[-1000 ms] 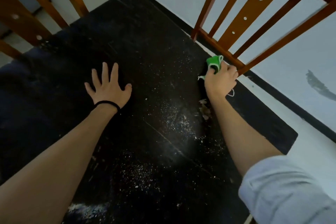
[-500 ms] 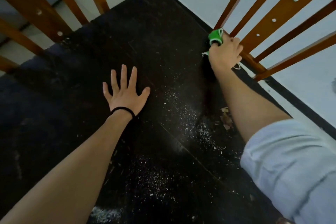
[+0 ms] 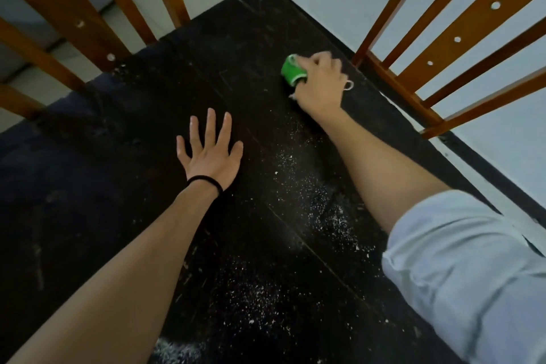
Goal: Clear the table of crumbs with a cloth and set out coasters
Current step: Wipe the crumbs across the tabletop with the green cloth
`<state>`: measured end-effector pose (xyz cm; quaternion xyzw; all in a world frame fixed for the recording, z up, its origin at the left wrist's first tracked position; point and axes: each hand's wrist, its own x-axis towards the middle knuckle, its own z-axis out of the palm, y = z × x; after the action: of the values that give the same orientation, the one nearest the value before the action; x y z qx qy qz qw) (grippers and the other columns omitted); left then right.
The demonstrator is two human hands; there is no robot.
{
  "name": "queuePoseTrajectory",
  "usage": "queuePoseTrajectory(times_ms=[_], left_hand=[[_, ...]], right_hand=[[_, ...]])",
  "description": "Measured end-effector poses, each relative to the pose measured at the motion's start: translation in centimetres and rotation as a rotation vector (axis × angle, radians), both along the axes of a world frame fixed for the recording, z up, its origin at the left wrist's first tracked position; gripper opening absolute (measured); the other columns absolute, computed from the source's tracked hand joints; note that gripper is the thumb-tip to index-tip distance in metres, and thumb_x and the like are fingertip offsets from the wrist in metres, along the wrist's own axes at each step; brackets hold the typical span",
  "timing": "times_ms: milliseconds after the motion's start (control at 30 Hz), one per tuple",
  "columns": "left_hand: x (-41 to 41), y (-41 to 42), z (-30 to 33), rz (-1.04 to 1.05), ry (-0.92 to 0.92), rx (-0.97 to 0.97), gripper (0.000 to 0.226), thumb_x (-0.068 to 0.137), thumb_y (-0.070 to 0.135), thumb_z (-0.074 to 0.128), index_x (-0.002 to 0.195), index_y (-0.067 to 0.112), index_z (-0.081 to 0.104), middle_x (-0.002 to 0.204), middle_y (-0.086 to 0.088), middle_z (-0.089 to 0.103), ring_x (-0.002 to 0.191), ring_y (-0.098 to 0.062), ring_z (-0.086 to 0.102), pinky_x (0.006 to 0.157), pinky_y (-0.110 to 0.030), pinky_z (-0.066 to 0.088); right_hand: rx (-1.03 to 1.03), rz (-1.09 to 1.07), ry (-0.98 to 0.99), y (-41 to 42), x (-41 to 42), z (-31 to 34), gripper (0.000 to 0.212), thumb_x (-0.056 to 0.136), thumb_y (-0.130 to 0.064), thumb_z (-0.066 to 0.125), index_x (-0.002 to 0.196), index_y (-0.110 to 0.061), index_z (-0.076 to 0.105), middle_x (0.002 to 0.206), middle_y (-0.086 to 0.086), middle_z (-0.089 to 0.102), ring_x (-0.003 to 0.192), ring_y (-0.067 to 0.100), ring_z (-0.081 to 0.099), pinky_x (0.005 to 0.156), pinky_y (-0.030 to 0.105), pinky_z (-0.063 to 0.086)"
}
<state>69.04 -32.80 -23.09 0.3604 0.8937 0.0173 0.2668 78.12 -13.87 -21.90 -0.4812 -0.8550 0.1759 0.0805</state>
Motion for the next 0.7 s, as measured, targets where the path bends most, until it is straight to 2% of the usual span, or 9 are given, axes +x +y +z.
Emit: queuePoseTrajectory(times_ms=[100, 200, 233, 300, 367, 433, 533, 600, 700], left_hand=[[-0.3, -0.1, 0.3, 0.026, -0.053, 0.048, 0.055, 0.099, 0.036, 0.026, 0.147, 0.037, -0.001, 0.157, 0.009, -0.014, 0.143, -0.019, -0.019, 0.114, -0.047, -0.012], [-0.7, -0.2, 0.7, 0.098, -0.111, 0.151, 0.049, 0.100, 0.028, 0.028, 0.146, 0.037, 0.015, 0.158, 0.010, -0.004, 0.145, -0.015, -0.013, 0.115, -0.043, -0.011], [-0.8, -0.3, 0.8, 0.116, -0.143, 0.184, 0.048, 0.100, 0.026, 0.028, 0.146, 0.037, 0.020, 0.158, 0.010, -0.001, 0.145, -0.014, -0.012, 0.115, -0.042, -0.012], [-1.1, -0.6, 0.9, 0.140, -0.225, 0.242, 0.046, 0.101, 0.023, 0.027, 0.145, 0.035, 0.026, 0.158, 0.011, 0.002, 0.145, -0.013, -0.010, 0.115, -0.040, -0.013], [-1.4, -0.8, 1.2, 0.156, -0.267, 0.275, 0.045, 0.101, 0.021, 0.027, 0.144, 0.034, 0.029, 0.158, 0.011, 0.005, 0.145, -0.012, -0.009, 0.114, -0.038, -0.013], [-1.7, -0.9, 1.3, 0.144, -0.267, 0.261, 0.045, 0.101, 0.021, 0.027, 0.143, 0.034, 0.029, 0.158, 0.012, 0.005, 0.145, -0.012, -0.009, 0.115, -0.037, -0.012], [-2.0, -1.0, 1.3, 0.079, -0.223, 0.207, 0.047, 0.099, 0.022, 0.034, 0.144, 0.036, 0.027, 0.158, 0.012, 0.004, 0.145, -0.012, -0.008, 0.116, -0.037, -0.008], [-1.9, -1.5, 1.3, 0.020, -0.150, 0.165, 0.051, 0.098, 0.021, 0.038, 0.145, 0.036, 0.024, 0.158, 0.010, 0.004, 0.146, -0.014, -0.007, 0.116, -0.038, -0.006], [-0.7, -2.9, 1.1, -0.007, -0.079, 0.143, 0.051, 0.098, 0.021, 0.036, 0.145, 0.037, 0.023, 0.158, 0.008, 0.002, 0.146, -0.016, -0.007, 0.117, -0.040, -0.005]], right_hand=[[-0.034, 0.249, 0.040, -7.0, 1.8, -0.4, 0.049, 0.080, -0.015, 0.054, 0.127, -0.027, 0.053, 0.125, 0.006, 0.045, 0.113, 0.026, 0.038, 0.092, 0.035, 0.028], [-0.221, 0.478, 0.108, -11.9, 5.2, 0.6, 0.046, 0.075, -0.019, 0.048, 0.119, -0.024, 0.062, 0.113, 0.004, 0.052, 0.102, 0.021, 0.041, 0.081, 0.030, 0.024], [-0.231, 0.480, 0.137, -11.6, 5.6, 1.1, 0.047, 0.072, -0.019, 0.047, 0.116, -0.022, 0.064, 0.110, 0.005, 0.054, 0.100, 0.021, 0.042, 0.079, 0.030, 0.023], [-0.090, 0.334, 0.147, -8.6, 5.1, 1.5, 0.044, 0.076, -0.016, 0.048, 0.118, -0.019, 0.063, 0.113, 0.009, 0.054, 0.104, 0.025, 0.043, 0.082, 0.031, 0.024], [-0.008, 0.138, 0.053, -4.7, 3.8, 1.4, 0.045, 0.082, -0.015, 0.051, 0.127, -0.021, 0.055, 0.122, 0.010, 0.047, 0.113, 0.028, 0.040, 0.090, 0.037, 0.028], [-0.038, 0.040, -0.013, -3.9, 3.4, 0.8, 0.047, 0.084, -0.017, 0.051, 0.131, -0.024, 0.049, 0.126, 0.010, 0.043, 0.116, 0.029, 0.038, 0.095, 0.040, 0.030], [-0.066, 0.185, 0.007, -10.2, 5.3, -0.2, 0.046, 0.079, -0.018, 0.059, 0.125, -0.025, 0.055, 0.121, 0.010, 0.047, 0.110, 0.028, 0.041, 0.087, 0.037, 0.032], [-0.125, 0.351, 0.064, -16.0, 7.5, -0.2, 0.043, 0.072, -0.017, 0.064, 0.115, -0.024, 0.063, 0.109, 0.010, 0.053, 0.099, 0.030, 0.047, 0.078, 0.035, 0.030], [-0.237, 0.504, 0.110, -18.9, 9.8, 0.7, 0.040, 0.068, -0.018, 0.059, 0.108, -0.020, 0.068, 0.098, 0.010, 0.058, 0.089, 0.031, 0.051, 0.073, 0.034, 0.032]])
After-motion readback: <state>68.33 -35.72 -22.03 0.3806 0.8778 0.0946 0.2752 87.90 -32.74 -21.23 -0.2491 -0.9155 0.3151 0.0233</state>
